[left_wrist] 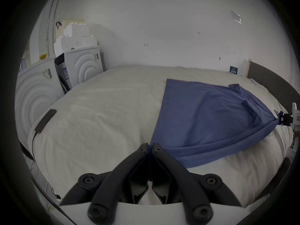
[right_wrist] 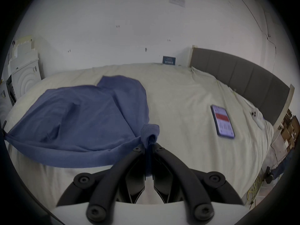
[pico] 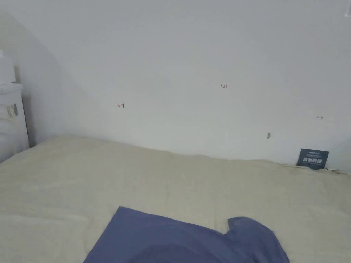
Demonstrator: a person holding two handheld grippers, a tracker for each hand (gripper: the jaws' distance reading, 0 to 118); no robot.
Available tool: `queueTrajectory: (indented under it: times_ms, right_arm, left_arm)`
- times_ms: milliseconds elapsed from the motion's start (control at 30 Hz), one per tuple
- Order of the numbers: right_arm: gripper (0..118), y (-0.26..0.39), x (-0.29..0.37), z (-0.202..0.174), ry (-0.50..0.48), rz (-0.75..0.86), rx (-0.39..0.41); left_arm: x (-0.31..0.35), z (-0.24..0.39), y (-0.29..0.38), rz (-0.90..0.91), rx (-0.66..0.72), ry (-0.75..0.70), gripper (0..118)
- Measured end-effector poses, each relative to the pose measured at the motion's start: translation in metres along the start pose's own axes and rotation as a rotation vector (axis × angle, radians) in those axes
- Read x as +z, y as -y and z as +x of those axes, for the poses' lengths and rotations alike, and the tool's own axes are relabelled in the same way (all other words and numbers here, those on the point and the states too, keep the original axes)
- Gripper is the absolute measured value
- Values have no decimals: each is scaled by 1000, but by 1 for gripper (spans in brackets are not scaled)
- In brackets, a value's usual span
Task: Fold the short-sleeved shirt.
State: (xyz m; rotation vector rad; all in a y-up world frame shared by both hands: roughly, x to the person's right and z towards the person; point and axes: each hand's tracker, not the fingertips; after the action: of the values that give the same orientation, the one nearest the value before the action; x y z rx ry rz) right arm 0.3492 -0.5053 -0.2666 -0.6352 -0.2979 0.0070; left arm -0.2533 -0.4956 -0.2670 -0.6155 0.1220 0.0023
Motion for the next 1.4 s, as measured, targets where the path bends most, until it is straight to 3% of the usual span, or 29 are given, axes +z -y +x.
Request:
queueTrajectory:
  times_ms: [400,533,567,633,700,767,800,967,1133,1167,1233,1267,1333,1400]
  right_arm:
    - [5,19,-2,-10,35,-57,32]
    - [12,14,10,-13,43,-47,5]
    - [18,12,14,-13,42,-45,-2]
    - [47,10,23,-16,47,-32,-4]
    - [66,7,34,-19,37,4,0]
    - [67,8,41,-23,20,31,8]
    - [68,6,45,-25,18,39,12]
    - [73,-4,66,-43,-40,104,-1]
    - [69,-12,79,-65,-118,194,-40]
    - [60,-13,81,-69,-139,208,-48]
    - [17,-16,89,-78,-171,239,-45]
    - [6,-17,93,-82,-184,257,-38]
    - [2,-18,100,-90,-184,305,-6]
    - [1,-20,107,-95,-204,317,22]
  left_arm:
    - [13,27,29,-112,-23,-10,0]
    - [14,24,24,-112,4,5,1]
    - [2,19,34,-111,8,8,4]
    - [4,16,33,-103,19,13,17]
    - [9,16,30,-85,49,-6,41]
    - [21,17,26,-14,95,-14,62]
    - [26,17,25,18,114,-12,66]
    - [67,43,6,125,110,15,66]
    - [71,63,-10,177,86,31,62]
    - [72,68,-12,191,78,29,59]
    - [74,77,-13,221,61,26,35]
    - [76,80,-15,235,53,30,26]
    - [81,87,-17,255,46,36,22]
    - [89,94,-18,268,44,35,4]
